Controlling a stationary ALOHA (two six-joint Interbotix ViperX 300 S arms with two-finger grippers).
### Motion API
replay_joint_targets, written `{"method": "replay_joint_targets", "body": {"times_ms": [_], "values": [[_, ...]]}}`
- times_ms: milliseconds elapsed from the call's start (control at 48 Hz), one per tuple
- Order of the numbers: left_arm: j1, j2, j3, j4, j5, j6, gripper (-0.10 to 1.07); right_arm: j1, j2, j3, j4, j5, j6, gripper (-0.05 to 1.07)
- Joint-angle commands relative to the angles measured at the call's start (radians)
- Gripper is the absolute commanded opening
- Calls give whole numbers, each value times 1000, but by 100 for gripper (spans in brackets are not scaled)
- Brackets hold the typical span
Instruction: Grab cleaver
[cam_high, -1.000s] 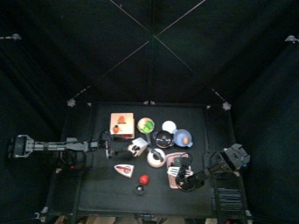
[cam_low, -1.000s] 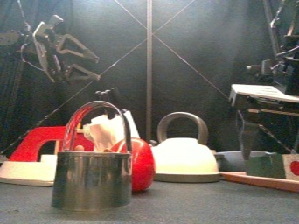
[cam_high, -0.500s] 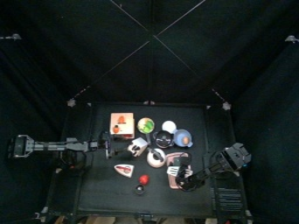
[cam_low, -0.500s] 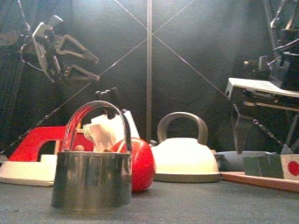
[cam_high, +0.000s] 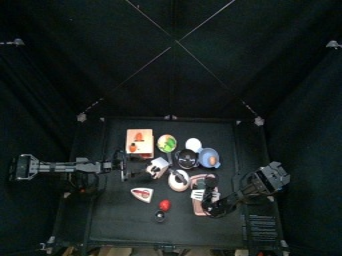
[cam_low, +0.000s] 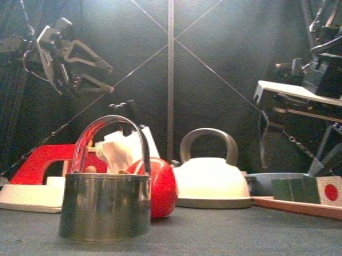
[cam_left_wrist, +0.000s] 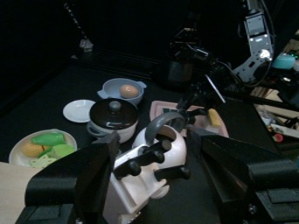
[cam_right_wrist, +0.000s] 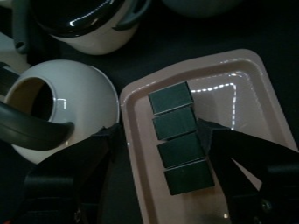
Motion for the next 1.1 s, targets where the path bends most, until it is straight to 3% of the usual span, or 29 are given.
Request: {"method": "replay_joint_targets", "body": {"times_ms": [0, 188, 396, 562, 812, 1083], "values": [[-3, 0, -31, 0, -8, 2, 96, -5, -61, -9, -25, 8, -63, 100], [-9, 0, -54, 0, 5, 3, 96, -23, -110, -31, -81, 8, -287, 100], [-14, 0, -83, -8, 112, -2, 96, -41, -192, -28, -167, 8, -449, 100], [-23, -6, -155, -64, 288, 2, 95, -57, -236, 15, -296, 2, -456, 100], [-11, -12, -281, -75, 565, -2, 95, -123, -336, 92, -488, -52, -453, 100], [32, -11, -379, -49, 782, -5, 95, -270, -368, 129, -675, -308, -454, 99]]}}
